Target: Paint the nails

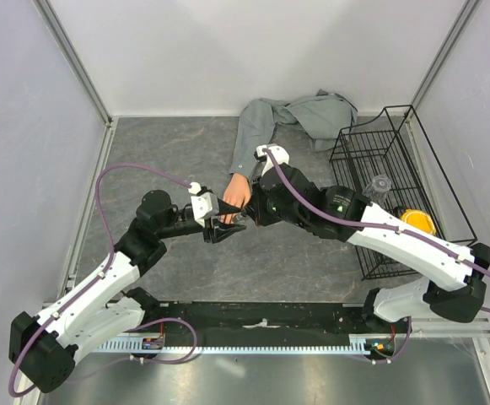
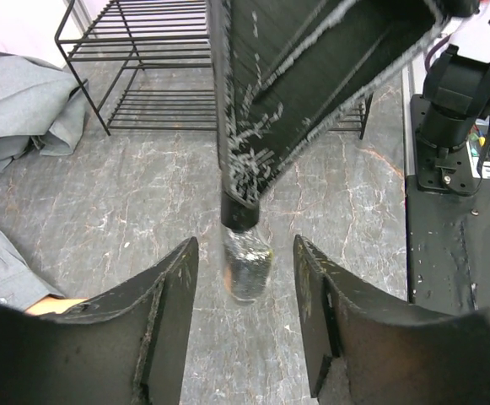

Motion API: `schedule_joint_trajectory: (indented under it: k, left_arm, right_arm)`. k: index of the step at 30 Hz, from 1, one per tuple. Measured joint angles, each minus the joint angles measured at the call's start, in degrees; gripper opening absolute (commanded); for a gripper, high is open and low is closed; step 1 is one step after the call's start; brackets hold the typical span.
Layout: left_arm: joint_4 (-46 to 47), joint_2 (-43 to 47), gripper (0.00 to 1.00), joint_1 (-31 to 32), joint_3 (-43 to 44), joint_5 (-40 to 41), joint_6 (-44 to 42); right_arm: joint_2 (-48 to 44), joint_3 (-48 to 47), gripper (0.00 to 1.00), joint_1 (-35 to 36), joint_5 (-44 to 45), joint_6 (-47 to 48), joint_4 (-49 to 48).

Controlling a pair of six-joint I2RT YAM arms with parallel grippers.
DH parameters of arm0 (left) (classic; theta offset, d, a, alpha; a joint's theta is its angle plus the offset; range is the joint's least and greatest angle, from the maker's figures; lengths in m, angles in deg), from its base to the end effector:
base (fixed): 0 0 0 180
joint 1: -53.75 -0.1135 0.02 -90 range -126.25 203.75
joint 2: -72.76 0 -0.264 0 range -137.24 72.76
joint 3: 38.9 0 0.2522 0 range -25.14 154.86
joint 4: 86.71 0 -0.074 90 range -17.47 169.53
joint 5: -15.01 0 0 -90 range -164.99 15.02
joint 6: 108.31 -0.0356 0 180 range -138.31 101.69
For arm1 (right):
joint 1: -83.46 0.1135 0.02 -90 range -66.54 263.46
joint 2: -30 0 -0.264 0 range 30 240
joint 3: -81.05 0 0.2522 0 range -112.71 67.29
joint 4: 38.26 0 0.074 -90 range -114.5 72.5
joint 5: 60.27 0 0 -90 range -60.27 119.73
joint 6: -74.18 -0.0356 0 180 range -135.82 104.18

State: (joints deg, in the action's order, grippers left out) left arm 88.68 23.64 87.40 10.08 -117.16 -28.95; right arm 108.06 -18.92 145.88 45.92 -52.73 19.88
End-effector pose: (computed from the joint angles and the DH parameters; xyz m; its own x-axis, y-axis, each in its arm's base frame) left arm 0.1528 -0.1304 0.3042 0.1109 0.0906 -0.9897 0.9637 0.2335 0.1294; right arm 0.1415 0.2495 0.4020 -0.6675 -0.0321 -0.7439 -0.4330 0.8295 0.3527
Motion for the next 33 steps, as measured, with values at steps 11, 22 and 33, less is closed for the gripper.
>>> schedule_joint_trajectory:
  k: [11,22,33]
  left_arm:
    - [-0.09,-0.48,0.26,0.22,0.00,0.07,-0.26]
    - [-1.38,-0.76,0.02,0.24,0.68,0.11,-0.74]
    - [-1.70,-1.84,0.02,0.24,1.66,0.13,6.23]
  right_arm:
    - [1.01,-0.98,0.00,0.11,0.15,0.00,0.39]
    - [1.01,-1.03,0.66,0.17,-0.20,1.55,0.04]
    - [-5.86,4.37,0.59,0.37,0.35,5.77,-7.61]
